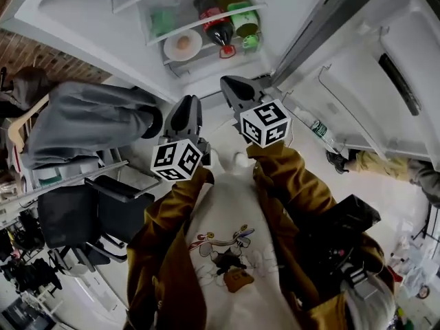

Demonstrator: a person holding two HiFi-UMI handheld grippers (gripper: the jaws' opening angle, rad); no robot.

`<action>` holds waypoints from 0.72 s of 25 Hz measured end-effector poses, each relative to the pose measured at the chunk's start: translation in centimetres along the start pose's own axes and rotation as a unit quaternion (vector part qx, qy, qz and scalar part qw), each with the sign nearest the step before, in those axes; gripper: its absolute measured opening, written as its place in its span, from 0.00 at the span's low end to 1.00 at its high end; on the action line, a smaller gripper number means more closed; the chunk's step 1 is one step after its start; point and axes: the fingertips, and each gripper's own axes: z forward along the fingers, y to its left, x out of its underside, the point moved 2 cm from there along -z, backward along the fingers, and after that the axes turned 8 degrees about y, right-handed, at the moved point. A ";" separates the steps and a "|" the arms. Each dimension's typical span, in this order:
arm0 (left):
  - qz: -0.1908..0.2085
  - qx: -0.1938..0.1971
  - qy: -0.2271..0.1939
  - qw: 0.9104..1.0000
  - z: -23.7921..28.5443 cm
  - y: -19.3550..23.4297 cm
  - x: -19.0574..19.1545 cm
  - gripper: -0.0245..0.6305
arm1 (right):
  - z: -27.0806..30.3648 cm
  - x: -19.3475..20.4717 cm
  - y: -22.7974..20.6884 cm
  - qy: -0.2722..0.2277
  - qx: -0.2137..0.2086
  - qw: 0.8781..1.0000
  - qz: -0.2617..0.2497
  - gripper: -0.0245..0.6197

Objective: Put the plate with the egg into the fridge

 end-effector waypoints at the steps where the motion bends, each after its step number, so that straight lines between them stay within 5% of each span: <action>1: -0.002 0.000 0.002 1.000 -0.4 0.0 0.2 0.14 | -0.5 0.0 0.5 -0.002 -0.002 1.000 -0.001 0.05; 18: 0.019 0.019 0.012 1.000 -6.4 -2.9 2.4 0.05 | -7.9 1.3 4.6 -0.012 0.002 1.000 -0.023 0.05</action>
